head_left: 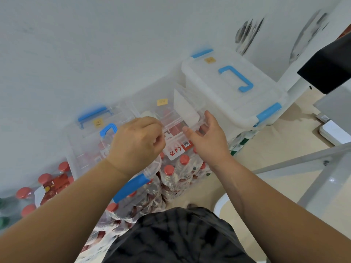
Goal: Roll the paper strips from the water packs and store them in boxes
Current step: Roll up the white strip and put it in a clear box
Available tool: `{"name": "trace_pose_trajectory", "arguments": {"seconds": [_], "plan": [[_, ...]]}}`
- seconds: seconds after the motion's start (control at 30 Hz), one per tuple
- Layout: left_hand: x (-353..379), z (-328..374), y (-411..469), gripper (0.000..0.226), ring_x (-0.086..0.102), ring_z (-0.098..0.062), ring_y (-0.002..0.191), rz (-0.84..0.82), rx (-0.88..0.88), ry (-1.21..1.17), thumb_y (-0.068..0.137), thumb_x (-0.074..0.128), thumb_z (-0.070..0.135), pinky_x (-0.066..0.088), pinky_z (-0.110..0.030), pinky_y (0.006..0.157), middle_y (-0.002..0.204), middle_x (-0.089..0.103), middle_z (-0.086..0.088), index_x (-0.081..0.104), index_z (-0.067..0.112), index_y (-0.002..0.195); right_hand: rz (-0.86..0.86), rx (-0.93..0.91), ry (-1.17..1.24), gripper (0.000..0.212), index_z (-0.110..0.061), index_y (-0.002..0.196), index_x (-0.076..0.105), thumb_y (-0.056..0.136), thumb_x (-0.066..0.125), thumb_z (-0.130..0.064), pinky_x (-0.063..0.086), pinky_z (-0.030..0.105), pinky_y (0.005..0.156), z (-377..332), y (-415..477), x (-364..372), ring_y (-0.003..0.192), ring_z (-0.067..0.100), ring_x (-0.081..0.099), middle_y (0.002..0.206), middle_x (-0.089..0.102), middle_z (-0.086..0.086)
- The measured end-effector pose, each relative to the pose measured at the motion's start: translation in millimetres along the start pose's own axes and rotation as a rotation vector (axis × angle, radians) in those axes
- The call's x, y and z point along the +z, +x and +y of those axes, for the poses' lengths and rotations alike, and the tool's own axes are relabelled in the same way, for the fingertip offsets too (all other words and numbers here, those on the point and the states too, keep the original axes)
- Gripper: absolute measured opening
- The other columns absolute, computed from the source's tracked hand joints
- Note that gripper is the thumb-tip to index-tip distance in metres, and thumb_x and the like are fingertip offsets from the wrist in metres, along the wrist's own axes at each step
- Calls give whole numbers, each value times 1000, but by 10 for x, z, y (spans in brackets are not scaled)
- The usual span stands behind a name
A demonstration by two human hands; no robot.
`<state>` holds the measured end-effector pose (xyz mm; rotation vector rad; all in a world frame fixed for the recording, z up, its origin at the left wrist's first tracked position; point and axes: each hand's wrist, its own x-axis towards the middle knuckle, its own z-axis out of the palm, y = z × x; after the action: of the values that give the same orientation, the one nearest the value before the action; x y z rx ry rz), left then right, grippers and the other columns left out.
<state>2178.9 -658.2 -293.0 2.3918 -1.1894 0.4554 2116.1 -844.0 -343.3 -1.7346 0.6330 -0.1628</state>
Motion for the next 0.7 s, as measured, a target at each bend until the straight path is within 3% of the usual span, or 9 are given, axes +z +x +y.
{"name": "trace_pose_trajectory", "arguments": {"seconds": [0.1,0.17,0.23,0.3,0.37,0.5,0.7], "plan": [[44,-30,-9,13,67,-28,63,-83,36,21,75,69,2,57,-41,53,74,71,-8,64,6,64,6,-34,49,54,-34,143,48,93,67,-37,57,38,97,-64,-21,-22,118,2,63,135,62,-19],[87,-56,-11,6,65,-28,63,-151,58,22,74,70,2,56,-41,52,73,70,-7,68,7,72,16,-37,59,38,-36,131,57,93,58,-34,60,39,82,-75,-28,-21,98,1,68,115,69,-22],[106,-62,-17,12,68,-27,67,-209,74,16,73,73,3,58,-39,55,79,73,-4,74,10,83,33,-28,43,39,-34,131,56,93,54,-35,58,41,80,-47,-24,-7,93,5,67,114,69,-19],[104,-60,-23,19,71,-25,74,-260,83,31,72,77,5,60,-37,60,84,75,-3,76,12,89,50,-6,-1,54,-33,147,42,95,57,-40,58,45,90,-38,-21,14,110,11,64,131,60,-11],[96,-57,-18,23,72,-24,81,-307,78,54,71,80,9,61,-38,64,89,75,-1,78,14,93,75,-9,-39,64,-37,153,30,96,59,-46,58,50,93,-39,-19,31,121,16,59,131,51,-11],[76,-24,79,27,66,-22,98,-406,13,88,78,72,16,59,-41,77,101,72,2,77,18,104,126,-6,-75,53,-49,139,39,90,59,-52,61,53,82,-23,25,77,102,25,69,112,54,-26],[75,-52,185,28,61,-19,113,-453,-150,32,84,70,25,48,-36,97,122,67,3,75,25,111,171,38,-57,47,-38,137,46,94,64,-36,63,49,70,-69,76,94,83,22,71,99,53,-22]]}}
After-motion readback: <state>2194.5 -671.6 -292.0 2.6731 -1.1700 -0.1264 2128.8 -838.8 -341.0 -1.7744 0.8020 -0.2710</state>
